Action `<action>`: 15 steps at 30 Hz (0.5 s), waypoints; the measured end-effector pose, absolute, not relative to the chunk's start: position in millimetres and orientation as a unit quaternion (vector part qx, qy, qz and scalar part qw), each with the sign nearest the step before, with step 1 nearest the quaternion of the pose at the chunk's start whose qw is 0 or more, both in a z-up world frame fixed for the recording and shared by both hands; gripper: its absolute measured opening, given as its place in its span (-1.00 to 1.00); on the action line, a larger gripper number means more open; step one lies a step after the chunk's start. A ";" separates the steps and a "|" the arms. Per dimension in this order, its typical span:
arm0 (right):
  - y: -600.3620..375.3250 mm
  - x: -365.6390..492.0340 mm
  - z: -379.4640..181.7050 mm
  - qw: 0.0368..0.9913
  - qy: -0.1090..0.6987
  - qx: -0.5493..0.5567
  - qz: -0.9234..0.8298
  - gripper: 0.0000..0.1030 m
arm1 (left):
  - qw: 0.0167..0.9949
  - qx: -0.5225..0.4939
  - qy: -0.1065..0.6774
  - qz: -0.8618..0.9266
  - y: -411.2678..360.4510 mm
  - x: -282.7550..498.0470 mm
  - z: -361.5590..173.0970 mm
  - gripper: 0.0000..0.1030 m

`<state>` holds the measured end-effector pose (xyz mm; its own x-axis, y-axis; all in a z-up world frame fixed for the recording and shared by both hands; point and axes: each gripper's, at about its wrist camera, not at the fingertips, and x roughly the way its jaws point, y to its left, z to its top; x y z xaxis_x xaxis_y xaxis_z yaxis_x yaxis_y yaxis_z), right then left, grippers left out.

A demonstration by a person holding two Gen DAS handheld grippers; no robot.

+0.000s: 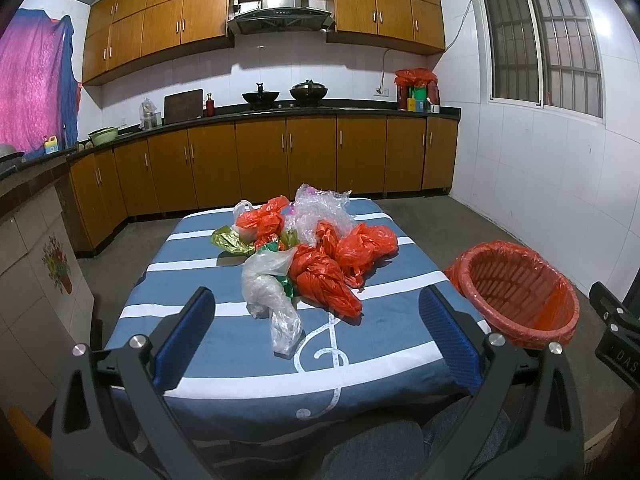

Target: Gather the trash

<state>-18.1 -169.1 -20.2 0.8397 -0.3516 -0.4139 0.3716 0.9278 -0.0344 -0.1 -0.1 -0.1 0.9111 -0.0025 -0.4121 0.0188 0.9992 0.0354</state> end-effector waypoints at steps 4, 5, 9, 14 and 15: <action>-169.5 -17.9 -20.6 0.959 0.212 0.024 -0.189 0.97 | 0.977 0.019 0.212 -0.005 -2.8 -3.2 -5.6 0.93; -169.5 -17.8 -20.7 0.959 0.211 0.024 -0.189 0.97 | 0.977 0.019 0.212 -0.005 -2.6 -2.1 -14.5 0.93; -167.8 -17.8 -19.6 0.958 0.212 0.024 -0.189 0.97 | 0.977 0.018 0.213 -0.004 -5.5 -1.6 -22.4 0.93; -167.0 -18.1 -21.2 0.958 0.216 0.026 -0.189 0.97 | 0.975 0.014 0.221 -0.002 -2.9 3.3 -16.4 0.93; -167.0 -16.3 -22.1 0.958 0.216 0.026 -0.189 0.97 | 0.975 0.013 0.222 -0.001 -2.4 3.1 -15.7 0.93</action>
